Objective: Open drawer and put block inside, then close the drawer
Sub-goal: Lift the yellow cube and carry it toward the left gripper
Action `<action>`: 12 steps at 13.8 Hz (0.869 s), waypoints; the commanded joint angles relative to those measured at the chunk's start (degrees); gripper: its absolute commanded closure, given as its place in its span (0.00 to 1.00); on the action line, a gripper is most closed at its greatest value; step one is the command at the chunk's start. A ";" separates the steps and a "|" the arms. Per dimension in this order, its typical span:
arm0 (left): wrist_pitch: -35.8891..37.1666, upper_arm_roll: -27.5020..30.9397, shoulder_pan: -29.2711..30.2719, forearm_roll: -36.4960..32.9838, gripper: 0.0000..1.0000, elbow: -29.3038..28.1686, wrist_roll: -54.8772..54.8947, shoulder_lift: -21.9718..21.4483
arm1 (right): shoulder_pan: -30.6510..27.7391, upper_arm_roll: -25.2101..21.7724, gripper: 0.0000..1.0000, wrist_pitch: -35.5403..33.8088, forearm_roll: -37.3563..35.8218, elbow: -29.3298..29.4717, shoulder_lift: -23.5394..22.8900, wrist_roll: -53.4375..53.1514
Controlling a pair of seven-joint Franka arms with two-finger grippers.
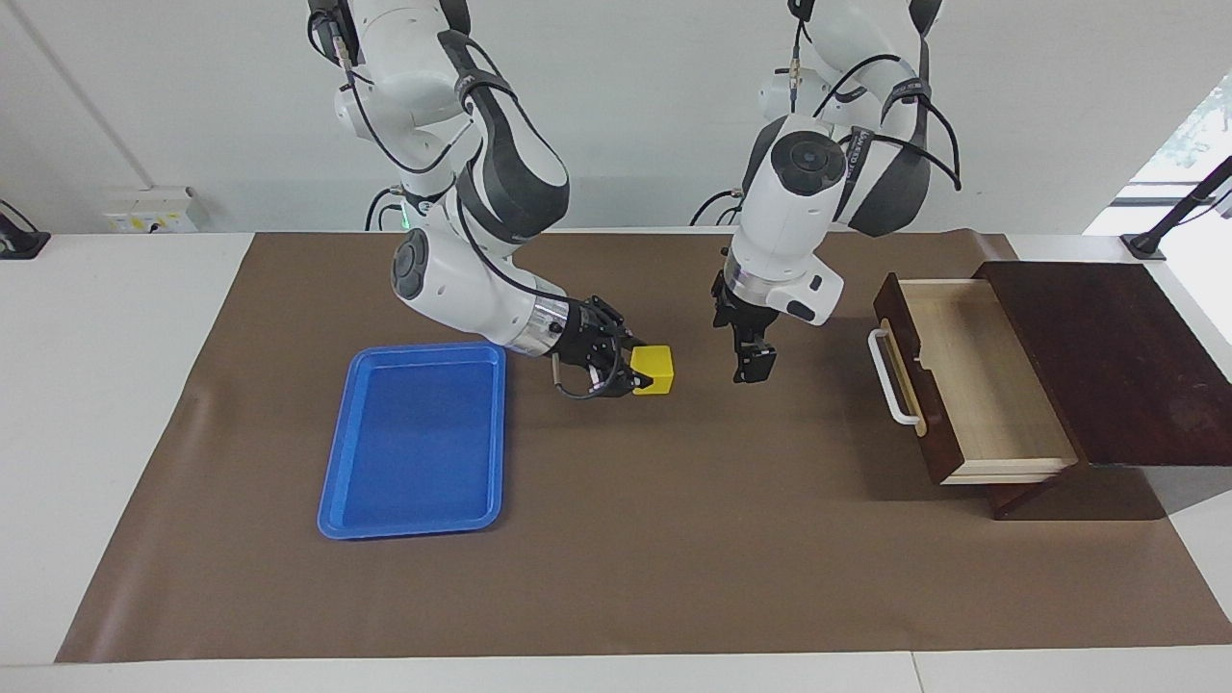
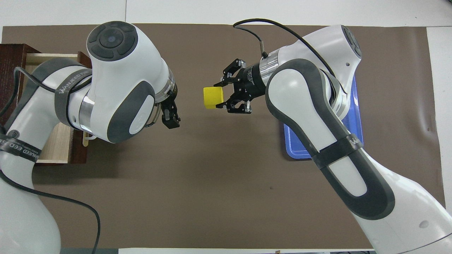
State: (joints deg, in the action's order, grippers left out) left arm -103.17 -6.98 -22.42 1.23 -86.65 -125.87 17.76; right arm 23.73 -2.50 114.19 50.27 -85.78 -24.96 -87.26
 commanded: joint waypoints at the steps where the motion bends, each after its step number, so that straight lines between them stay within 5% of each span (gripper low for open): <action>1: 0.60 1.71 -4.48 -0.26 0.00 5.25 -4.11 4.38 | 1.14 0.30 1.00 2.78 1.85 0.62 -0.88 -0.89; 4: 0.61 1.80 -4.92 -0.78 0.00 9.83 -4.65 7.55 | 1.40 0.30 1.00 3.84 4.22 -0.08 -0.88 -0.80; 12: -1.07 1.80 -6.32 -1.58 0.00 9.31 -5.35 7.38 | 2.19 0.30 1.00 4.81 4.75 -1.23 -0.88 -0.54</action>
State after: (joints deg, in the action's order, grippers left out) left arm -104.38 -6.23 -27.56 0.73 -78.69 -130.12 24.35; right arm 25.94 -2.45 117.93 53.81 -86.41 -26.12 -87.28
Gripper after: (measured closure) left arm 0.000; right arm 0.449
